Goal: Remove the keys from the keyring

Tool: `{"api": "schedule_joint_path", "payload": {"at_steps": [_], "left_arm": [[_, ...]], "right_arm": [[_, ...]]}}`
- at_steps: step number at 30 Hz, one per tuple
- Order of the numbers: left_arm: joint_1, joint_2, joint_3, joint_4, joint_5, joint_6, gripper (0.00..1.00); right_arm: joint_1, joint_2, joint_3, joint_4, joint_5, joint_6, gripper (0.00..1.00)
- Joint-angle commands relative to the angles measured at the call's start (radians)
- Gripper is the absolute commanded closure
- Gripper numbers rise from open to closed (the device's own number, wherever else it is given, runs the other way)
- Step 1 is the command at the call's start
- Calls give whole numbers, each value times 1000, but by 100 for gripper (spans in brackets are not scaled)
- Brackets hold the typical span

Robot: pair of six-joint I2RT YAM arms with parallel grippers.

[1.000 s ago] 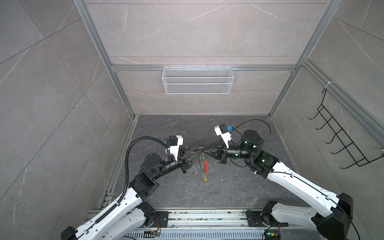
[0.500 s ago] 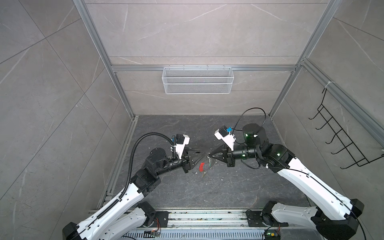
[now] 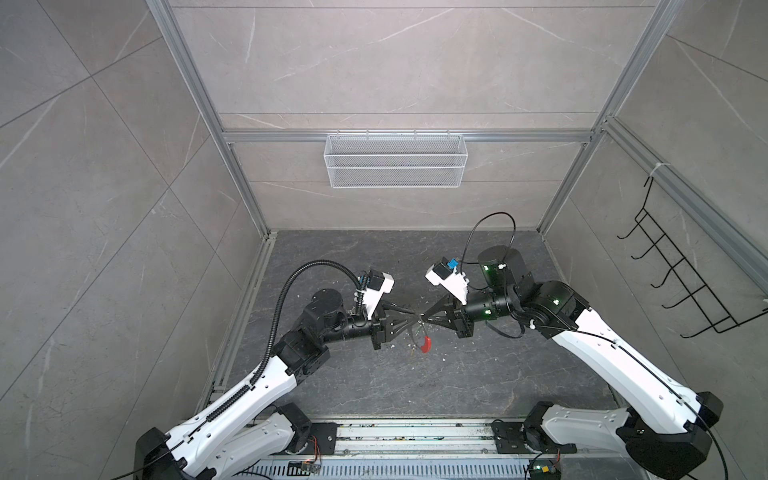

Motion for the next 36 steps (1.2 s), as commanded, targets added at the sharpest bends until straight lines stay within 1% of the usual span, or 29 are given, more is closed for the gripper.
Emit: {"api": "schedule_joint_path", "payload": {"at_steps": [1, 10, 15, 18, 22, 25, 30, 33, 36], "left_arm": [[0, 8, 50, 37, 40, 11, 78], [-1, 3, 38, 86, 73, 4, 78], [-1, 7, 36, 97, 89, 2, 87], [-1, 12, 35, 105, 99, -3, 90], [-2, 14, 28, 127, 123, -13, 90], [-2, 18, 26, 134, 137, -18, 85], [-1, 28, 26, 139, 145, -24, 85], [-2, 32, 26, 139, 146, -25, 89], [-2, 35, 24, 142, 146, -28, 90]], "right_arm": [[0, 4, 41, -19, -10, -25, 100], [8, 20, 48, -43, -23, -42, 100], [8, 22, 52, -47, -24, -45, 100], [9, 22, 52, -41, -24, -38, 100], [9, 22, 51, -27, -29, -31, 100], [9, 22, 50, -21, -32, -31, 100], [9, 20, 46, -5, -33, -23, 100], [9, 15, 42, 3, -27, -20, 100], [9, 4, 35, 23, -13, -11, 100]]}}
